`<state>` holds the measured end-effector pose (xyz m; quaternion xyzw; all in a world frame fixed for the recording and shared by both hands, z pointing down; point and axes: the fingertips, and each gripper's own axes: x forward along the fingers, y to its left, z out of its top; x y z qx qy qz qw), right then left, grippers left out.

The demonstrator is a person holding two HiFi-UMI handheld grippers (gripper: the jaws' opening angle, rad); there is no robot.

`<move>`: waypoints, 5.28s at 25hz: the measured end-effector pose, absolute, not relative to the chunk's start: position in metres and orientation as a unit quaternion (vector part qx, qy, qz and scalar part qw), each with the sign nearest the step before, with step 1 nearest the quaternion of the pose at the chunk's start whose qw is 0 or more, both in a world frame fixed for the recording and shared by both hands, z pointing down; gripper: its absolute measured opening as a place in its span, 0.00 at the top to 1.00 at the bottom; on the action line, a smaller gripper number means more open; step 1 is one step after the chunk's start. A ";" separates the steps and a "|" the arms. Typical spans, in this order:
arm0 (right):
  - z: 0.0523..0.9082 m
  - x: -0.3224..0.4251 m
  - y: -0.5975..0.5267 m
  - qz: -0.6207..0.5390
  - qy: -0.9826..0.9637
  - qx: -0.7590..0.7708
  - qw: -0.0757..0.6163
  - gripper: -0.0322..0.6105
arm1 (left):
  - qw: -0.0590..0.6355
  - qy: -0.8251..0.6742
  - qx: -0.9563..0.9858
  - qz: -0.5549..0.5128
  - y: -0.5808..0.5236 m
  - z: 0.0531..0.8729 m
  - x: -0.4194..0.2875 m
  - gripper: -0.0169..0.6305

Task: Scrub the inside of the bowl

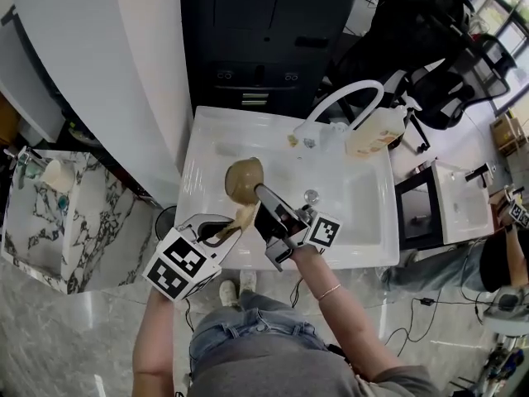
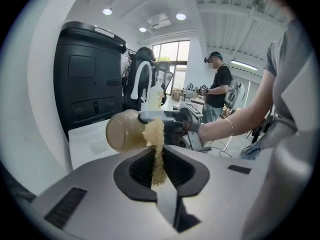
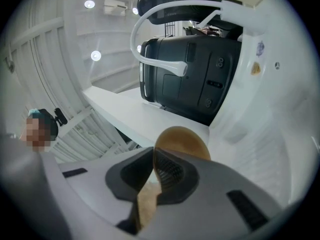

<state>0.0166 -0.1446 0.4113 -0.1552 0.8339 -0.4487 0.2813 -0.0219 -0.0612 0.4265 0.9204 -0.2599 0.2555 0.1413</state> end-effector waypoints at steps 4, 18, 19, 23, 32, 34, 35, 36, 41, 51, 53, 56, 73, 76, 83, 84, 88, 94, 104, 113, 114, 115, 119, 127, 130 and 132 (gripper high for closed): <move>0.419 0.022 -0.142 -0.455 0.830 -0.168 0.276 0.92 | 0.123 -0.296 0.918 0.234 -0.069 0.404 -0.045 0.90; 0.408 0.035 -0.120 -0.427 0.852 -0.150 0.261 0.92 | 0.084 -0.432 0.863 0.248 -0.159 0.425 -0.077 0.90; 0.407 0.035 -0.119 -0.423 0.857 -0.149 0.253 0.92 | 0.096 -0.428 0.863 0.248 -0.162 0.432 -0.075 0.90; 0.402 0.034 -0.114 -0.412 0.870 -0.135 0.235 0.92 | 0.114 -0.408 0.870 0.254 -0.169 0.445 -0.064 0.90; 0.414 0.025 -0.119 -0.400 0.885 -0.144 0.188 0.92 | 0.104 -0.366 0.888 0.257 -0.163 0.439 -0.037 0.90; 0.416 0.022 -0.121 -0.399 0.887 -0.149 0.180 0.91 | 0.106 -0.374 0.884 0.261 -0.163 0.440 -0.040 0.90; 0.417 0.021 -0.122 -0.399 0.887 -0.153 0.178 0.92 | 0.104 -0.378 0.882 0.263 -0.164 0.439 -0.042 0.90; 0.418 0.020 -0.124 -0.398 0.887 -0.157 0.175 0.92 | 0.101 -0.382 0.880 0.265 -0.163 0.438 -0.043 0.90; 0.424 0.015 -0.129 -0.393 0.889 -0.175 0.156 0.91 | 0.084 -0.384 0.880 0.266 -0.157 0.430 -0.039 0.90; 0.419 0.026 -0.143 -0.422 0.857 -0.200 0.217 0.91 | 0.105 -0.381 0.894 0.214 -0.142 0.416 -0.021 0.90; 0.417 0.031 -0.145 -0.427 0.851 -0.202 0.230 0.91 | 0.106 -0.375 0.896 0.214 -0.138 0.417 -0.016 0.90; 0.417 0.038 -0.147 -0.432 0.843 -0.204 0.246 0.91 | 0.101 -0.366 0.899 0.221 -0.131 0.419 -0.010 0.90; 0.413 0.046 -0.146 -0.450 0.827 -0.189 0.280 0.92 | 0.162 -0.410 0.876 0.195 -0.119 0.431 -0.064 0.90; 0.409 0.043 -0.144 -0.451 0.828 -0.180 0.281 0.92 | 0.199 -0.433 0.863 0.168 -0.138 0.439 -0.079 0.90; 0.400 0.039 -0.140 -0.454 0.826 -0.163 0.291 0.92 | 0.259 -0.418 0.856 0.160 -0.162 0.472 -0.064 0.90; 0.401 0.039 -0.140 -0.455 0.826 -0.163 0.291 0.92 | 0.266 -0.413 0.857 0.154 -0.161 0.473 -0.060 0.90; 0.403 0.041 -0.141 -0.456 0.824 -0.166 0.293 0.92 | 0.281 -0.397 0.865 0.127 -0.152 0.472 -0.046 0.90; 0.407 0.042 -0.143 -0.454 0.826 -0.174 0.286 0.92 | 0.268 -0.400 0.863 0.151 -0.141 0.474 -0.034 0.90; 0.410 0.028 -0.144 -0.408 0.862 -0.198 0.227 0.92 | 0.243 -0.414 0.854 0.200 -0.134 0.473 -0.040 0.90; 0.410 0.020 -0.144 -0.379 0.880 -0.212 0.193 0.91 | 0.199 -0.415 0.850 0.255 -0.132 0.469 -0.035 0.90; 0.409 0.021 -0.145 -0.378 0.880 -0.212 0.193 0.91 | 0.198 -0.414 0.851 0.255 -0.132 0.468 -0.034 0.90; 0.409 0.021 -0.146 -0.376 0.881 -0.213 0.191 0.92 | 0.199 -0.413 0.851 0.255 -0.132 0.467 -0.034 0.90; 0.412 0.019 -0.147 -0.369 0.885 -0.220 0.177 0.92 | 0.195 -0.412 0.851 0.261 -0.131 0.466 -0.036 0.90; 0.412 0.013 -0.149 -0.334 0.903 -0.236 0.134 0.92 | 0.147 -0.419 0.841 0.310 -0.132 0.468 -0.038 0.90; 0.411 0.011 -0.151 -0.330 0.903 -0.242 0.130 0.92 | 0.137 -0.421 0.839 0.317 -0.134 0.467 -0.039 0.90; 0.412 0.010 -0.152 -0.324 0.905 -0.246 0.123 0.92 | 0.134 -0.423 0.838 0.319 -0.135 0.467 -0.041 0.90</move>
